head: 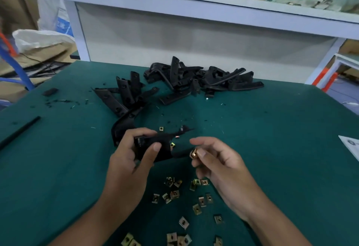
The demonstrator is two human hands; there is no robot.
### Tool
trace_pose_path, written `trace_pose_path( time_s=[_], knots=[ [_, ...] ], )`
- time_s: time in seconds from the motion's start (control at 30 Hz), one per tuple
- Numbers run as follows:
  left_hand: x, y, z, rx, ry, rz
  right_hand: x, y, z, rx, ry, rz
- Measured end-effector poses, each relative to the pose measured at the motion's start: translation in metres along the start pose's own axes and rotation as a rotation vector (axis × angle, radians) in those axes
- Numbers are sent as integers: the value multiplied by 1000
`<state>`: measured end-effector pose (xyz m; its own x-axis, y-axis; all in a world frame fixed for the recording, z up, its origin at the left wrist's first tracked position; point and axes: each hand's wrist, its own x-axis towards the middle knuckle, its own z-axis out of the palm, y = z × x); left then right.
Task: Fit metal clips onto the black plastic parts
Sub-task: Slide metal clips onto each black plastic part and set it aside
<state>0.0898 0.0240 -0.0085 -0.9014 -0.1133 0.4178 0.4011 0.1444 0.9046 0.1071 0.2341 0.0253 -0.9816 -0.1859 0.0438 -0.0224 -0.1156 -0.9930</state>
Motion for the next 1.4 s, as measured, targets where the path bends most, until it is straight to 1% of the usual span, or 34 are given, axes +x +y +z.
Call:
trace_pose_path(
  time_s=[0.2, 0.27, 0.37, 0.5, 0.57, 0.7, 0.8, 0.87, 0.93, 0.97, 1.0, 1.03, 1.1, 1.17, 1.2, 1.3, 1.33, 1.4],
  knots=[
    [-2, 7, 4, -144, -80, -53, -1, -2, -2, -14, -6, -15],
    [-3, 9, 5, -135, -113, -47, -1, -2, -1, 2, -12, -26],
    [-3, 11, 3, -140, -160, -89, 0, -1, 1, 32, 11, -24],
    [-3, 14, 0, -306, -209, -138, -1, 0, 2, 43, 14, -6],
    [-3, 16, -1, -308, -204, -138, -1, -1, 2, 45, 5, 4],
    [-4, 20, 0, -193, -209, 0, 1, 3, 2, 100, 52, 48],
    [-9, 18, 4, -28, -272, 129, 3, 3, 2, 214, 50, 122],
    [-12, 16, 5, 87, -356, 204, 3, -1, 1, 312, 56, 139],
    [-14, 17, 4, 161, -500, 269, 4, -5, -2, 362, 69, 136],
    [-15, 18, 4, 209, -560, 314, 4, -7, -4, 374, 78, 133],
    [-14, 18, 4, 284, -586, 388, 5, -8, -5, 386, 93, 130],
    [-14, 18, 5, 376, -566, 482, 4, -9, -6, 405, 106, 126],
    [-12, 18, 6, 515, -435, 629, 3, -12, -3, 460, 107, 101],
    [-9, 19, 6, 526, -279, 677, 0, -15, 3, 497, 58, 83],
    [-7, 19, 5, 503, -219, 689, -2, -16, 8, 512, 8, 84],
    [-8, 19, 5, 372, -138, 699, -8, -12, 17, 561, -170, 101],
    [-10, 21, 6, 324, -141, 669, -8, -12, 18, 579, -208, 110],
    [-14, 27, 7, 267, -150, 522, -8, -13, 19, 601, -225, 115]
  ],
)
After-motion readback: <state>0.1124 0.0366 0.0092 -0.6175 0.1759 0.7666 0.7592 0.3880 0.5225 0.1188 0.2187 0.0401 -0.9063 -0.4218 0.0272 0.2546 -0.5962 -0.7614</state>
